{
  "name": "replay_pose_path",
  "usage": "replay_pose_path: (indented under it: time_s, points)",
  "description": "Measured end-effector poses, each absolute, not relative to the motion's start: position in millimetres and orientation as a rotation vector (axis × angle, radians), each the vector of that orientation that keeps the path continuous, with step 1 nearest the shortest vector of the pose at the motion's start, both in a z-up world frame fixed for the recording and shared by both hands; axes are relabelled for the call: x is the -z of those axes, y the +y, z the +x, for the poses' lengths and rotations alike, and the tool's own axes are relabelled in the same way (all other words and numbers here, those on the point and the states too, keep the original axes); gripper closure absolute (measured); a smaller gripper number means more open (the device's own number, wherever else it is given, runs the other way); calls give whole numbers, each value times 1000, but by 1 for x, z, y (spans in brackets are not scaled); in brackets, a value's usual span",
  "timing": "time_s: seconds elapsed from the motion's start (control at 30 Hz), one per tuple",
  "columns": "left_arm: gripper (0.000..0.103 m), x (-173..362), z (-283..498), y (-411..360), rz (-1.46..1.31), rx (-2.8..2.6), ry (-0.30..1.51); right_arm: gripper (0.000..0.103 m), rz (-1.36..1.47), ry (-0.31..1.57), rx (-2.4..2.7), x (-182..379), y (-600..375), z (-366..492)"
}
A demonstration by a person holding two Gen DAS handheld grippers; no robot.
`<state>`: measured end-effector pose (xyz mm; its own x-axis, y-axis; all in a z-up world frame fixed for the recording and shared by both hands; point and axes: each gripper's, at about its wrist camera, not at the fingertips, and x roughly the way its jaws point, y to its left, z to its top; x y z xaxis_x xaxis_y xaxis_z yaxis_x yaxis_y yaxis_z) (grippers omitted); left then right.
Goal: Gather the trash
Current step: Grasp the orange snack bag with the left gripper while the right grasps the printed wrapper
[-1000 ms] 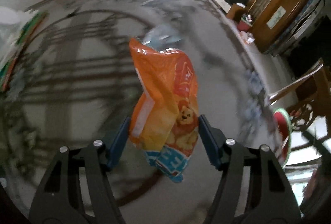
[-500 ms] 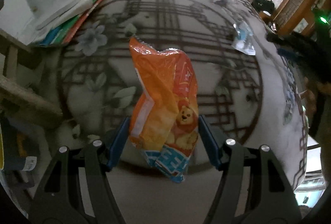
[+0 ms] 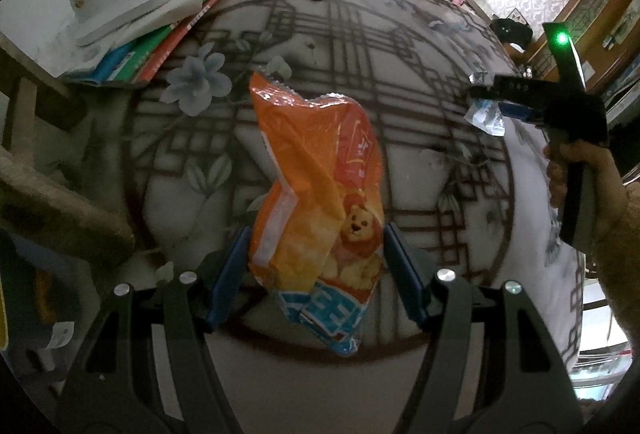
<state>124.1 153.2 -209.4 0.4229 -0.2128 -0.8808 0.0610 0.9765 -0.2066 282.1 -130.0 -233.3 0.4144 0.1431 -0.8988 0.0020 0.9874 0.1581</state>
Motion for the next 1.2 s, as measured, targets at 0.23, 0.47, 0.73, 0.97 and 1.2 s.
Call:
replay_pose_path:
  time_s: [0.23, 0.47, 0.73, 0.97, 1.2]
  points:
    - [38, 214, 129, 150, -144, 183, 1128, 65, 48, 1134, -182, 228, -117, 258]
    - [32, 212, 128, 153, -169, 173, 1121, 41, 31, 1149, -254, 223, -106, 227]
    - [27, 204, 133, 154, -188, 172, 1094, 28, 74, 1110, -238, 211, -111, 216]
    - [29, 210, 142, 144, -176, 187, 1103, 22, 126, 1132, -211, 216, -116, 215]
    - [53, 211, 144, 142, -180, 197, 1102, 22, 153, 1142, -207, 220, -117, 219]
